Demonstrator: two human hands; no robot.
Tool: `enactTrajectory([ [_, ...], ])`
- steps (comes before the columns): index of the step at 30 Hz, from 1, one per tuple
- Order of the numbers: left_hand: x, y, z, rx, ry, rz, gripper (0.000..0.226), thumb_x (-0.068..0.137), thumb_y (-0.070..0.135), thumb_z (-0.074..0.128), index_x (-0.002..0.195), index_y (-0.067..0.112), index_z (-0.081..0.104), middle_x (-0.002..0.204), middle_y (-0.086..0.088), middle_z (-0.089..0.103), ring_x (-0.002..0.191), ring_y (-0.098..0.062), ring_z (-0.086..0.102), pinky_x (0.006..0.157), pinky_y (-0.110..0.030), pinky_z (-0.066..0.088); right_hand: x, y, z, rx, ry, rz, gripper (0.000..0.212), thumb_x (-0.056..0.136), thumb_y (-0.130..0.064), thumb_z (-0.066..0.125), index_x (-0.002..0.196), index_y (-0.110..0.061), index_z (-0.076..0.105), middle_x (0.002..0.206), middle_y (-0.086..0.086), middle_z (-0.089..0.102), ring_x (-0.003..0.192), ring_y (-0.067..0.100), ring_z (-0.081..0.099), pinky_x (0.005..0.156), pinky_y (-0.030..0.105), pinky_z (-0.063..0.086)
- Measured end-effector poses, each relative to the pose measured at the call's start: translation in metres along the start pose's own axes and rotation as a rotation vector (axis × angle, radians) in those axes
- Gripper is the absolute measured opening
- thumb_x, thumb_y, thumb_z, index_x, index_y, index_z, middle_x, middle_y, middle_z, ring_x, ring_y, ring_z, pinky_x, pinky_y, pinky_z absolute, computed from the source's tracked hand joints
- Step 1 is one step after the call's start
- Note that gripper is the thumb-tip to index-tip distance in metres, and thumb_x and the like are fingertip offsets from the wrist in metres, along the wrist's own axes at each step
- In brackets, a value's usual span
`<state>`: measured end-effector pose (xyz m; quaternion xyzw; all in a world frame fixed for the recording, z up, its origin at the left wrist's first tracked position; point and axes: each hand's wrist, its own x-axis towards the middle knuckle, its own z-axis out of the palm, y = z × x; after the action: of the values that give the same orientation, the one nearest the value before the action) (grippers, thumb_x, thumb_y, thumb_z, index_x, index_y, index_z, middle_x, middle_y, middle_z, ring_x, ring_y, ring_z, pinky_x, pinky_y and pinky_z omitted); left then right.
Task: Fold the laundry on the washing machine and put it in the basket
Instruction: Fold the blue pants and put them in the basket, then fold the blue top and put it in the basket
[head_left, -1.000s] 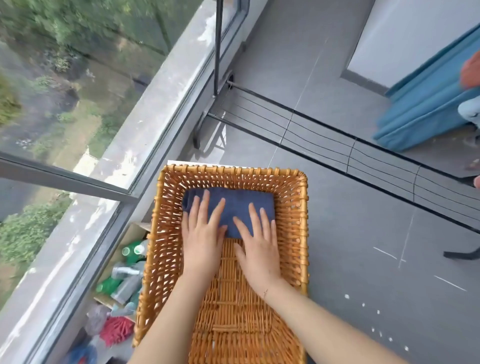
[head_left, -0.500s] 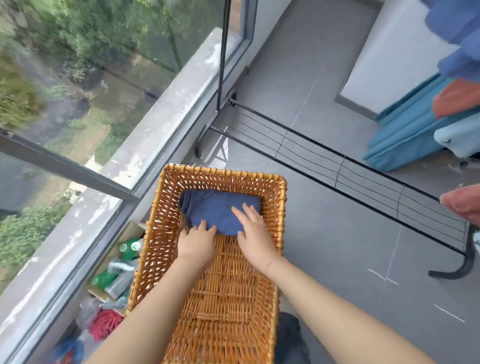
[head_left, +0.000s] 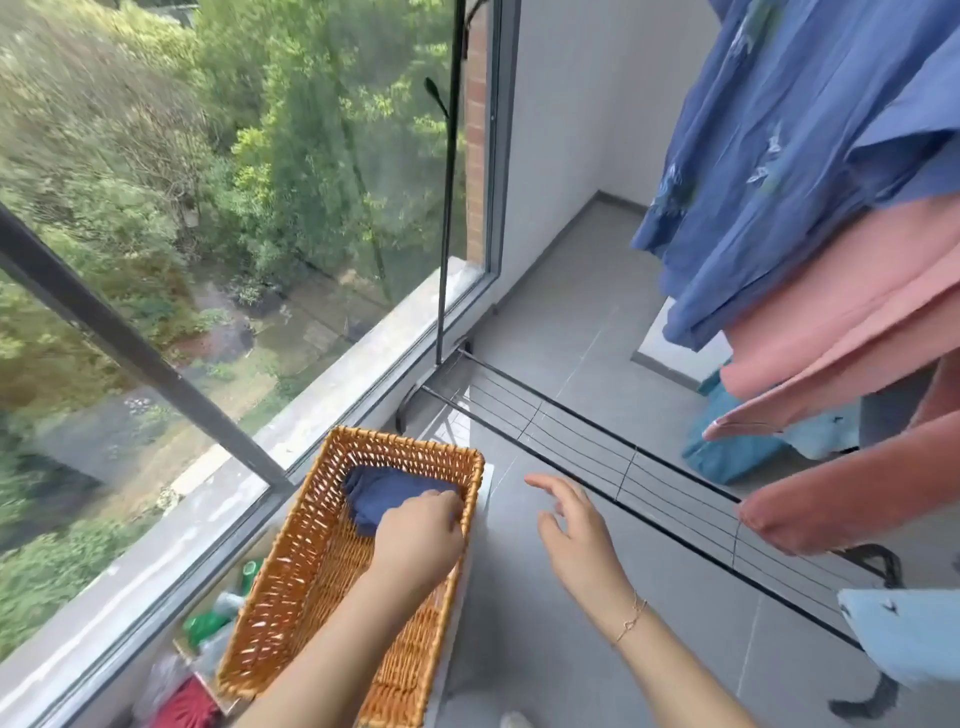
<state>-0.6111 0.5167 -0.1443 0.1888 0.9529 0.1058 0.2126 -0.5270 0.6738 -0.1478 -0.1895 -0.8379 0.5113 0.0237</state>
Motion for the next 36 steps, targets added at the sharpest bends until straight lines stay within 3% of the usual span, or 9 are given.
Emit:
enactTrajectory([
  [3, -0.025, 0.040, -0.024, -0.038, 0.065, 0.040, 0.032, 0.088, 0.016, 0.038, 0.111, 0.022, 0.061, 0.116, 0.002, 0.061, 0.103, -0.022, 0.059, 0.081, -0.033, 0.049, -0.016, -0.015, -0.041, 0.067, 0.031, -0.022, 0.042, 0.090, 0.004, 0.042, 0.114, -0.027, 0.058, 0.115, -0.015, 0.054, 0.109, -0.007, 0.049, 0.094, 0.006, 0.035],
  [9, -0.064, 0.087, -0.071, 0.000, 0.219, 0.120, 0.033, 0.089, 0.021, 0.041, 0.115, 0.027, 0.061, 0.116, 0.003, 0.063, 0.107, -0.021, 0.058, 0.079, -0.029, 0.043, -0.055, -0.045, -0.109, 0.060, 0.152, -0.134, 0.055, 0.086, 0.012, 0.038, 0.100, -0.037, 0.056, 0.110, -0.007, 0.055, 0.100, 0.000, 0.057, 0.081, 0.003, 0.039],
  [13, -0.085, 0.105, -0.104, -0.101, 0.264, 0.163, 0.033, 0.091, 0.020, 0.043, 0.118, 0.027, 0.062, 0.121, 0.005, 0.063, 0.113, -0.019, 0.057, 0.090, -0.031, 0.046, -0.076, -0.070, -0.144, 0.034, 0.188, -0.206, 0.050, 0.087, 0.013, 0.037, 0.105, -0.028, 0.059, 0.109, -0.004, 0.058, 0.097, -0.008, 0.055, 0.075, 0.003, 0.040],
  [16, -0.098, 0.118, -0.121, -0.200, 0.302, 0.227, 0.029, 0.091, 0.022, 0.046, 0.112, 0.028, 0.066, 0.116, 0.006, 0.066, 0.107, -0.017, 0.060, 0.090, -0.033, 0.049, -0.086, -0.089, -0.165, -0.044, 0.211, -0.271, 0.053, 0.084, 0.015, 0.033, 0.107, -0.025, 0.060, 0.111, -0.005, 0.056, 0.101, 0.000, 0.057, 0.082, 0.003, 0.038],
  [21, -0.109, 0.152, -0.143, -0.317, 0.314, 0.301, 0.030, 0.088, 0.019, 0.047, 0.107, 0.030, 0.068, 0.112, 0.009, 0.068, 0.102, -0.015, 0.063, 0.090, -0.035, 0.050, -0.093, -0.116, -0.207, -0.040, 0.281, -0.365, 0.045, 0.086, 0.010, 0.040, 0.109, -0.020, 0.064, 0.107, -0.010, 0.056, 0.091, 0.002, 0.057, 0.079, 0.028, 0.051],
  [23, -0.110, 0.170, -0.151, -0.339, 0.314, 0.323, 0.030, 0.087, 0.019, 0.047, 0.105, 0.030, 0.068, 0.109, 0.011, 0.069, 0.100, -0.013, 0.063, 0.089, -0.034, 0.051, -0.089, -0.123, -0.228, -0.042, 0.303, -0.394, 0.042, 0.087, 0.009, 0.042, 0.108, -0.019, 0.065, 0.107, -0.006, 0.057, 0.091, 0.003, 0.057, 0.079, 0.030, 0.053],
  [28, -0.083, 0.234, -0.184, -0.346, 0.347, 0.386, 0.028, 0.088, 0.018, 0.049, 0.103, 0.028, 0.070, 0.103, 0.010, 0.070, 0.094, -0.010, 0.065, 0.086, -0.029, 0.052, -0.055, -0.129, -0.293, -0.011, 0.386, -0.479, 0.041, 0.086, 0.009, 0.047, 0.104, -0.024, 0.065, 0.108, -0.004, 0.060, 0.095, 0.000, 0.057, 0.079, 0.007, 0.043],
  [32, -0.046, 0.296, -0.214, -0.398, 0.402, 0.377, 0.028, 0.088, 0.019, 0.047, 0.097, 0.031, 0.071, 0.098, 0.010, 0.072, 0.089, -0.012, 0.067, 0.083, -0.032, 0.054, -0.014, -0.128, -0.353, -0.011, 0.397, -0.542, 0.046, 0.087, 0.006, 0.049, 0.096, -0.038, 0.060, 0.104, -0.016, 0.060, 0.094, -0.002, 0.058, 0.081, 0.008, 0.044],
  [36, -0.010, 0.360, -0.247, -0.475, 0.453, 0.392, 0.026, 0.087, 0.016, 0.049, 0.092, 0.029, 0.071, 0.095, 0.011, 0.071, 0.088, -0.011, 0.066, 0.080, -0.032, 0.055, 0.024, -0.131, -0.419, -0.029, 0.412, -0.616, 0.039, 0.088, 0.007, 0.050, 0.103, -0.025, 0.066, 0.103, -0.013, 0.061, 0.094, -0.001, 0.058, 0.081, 0.008, 0.044],
])
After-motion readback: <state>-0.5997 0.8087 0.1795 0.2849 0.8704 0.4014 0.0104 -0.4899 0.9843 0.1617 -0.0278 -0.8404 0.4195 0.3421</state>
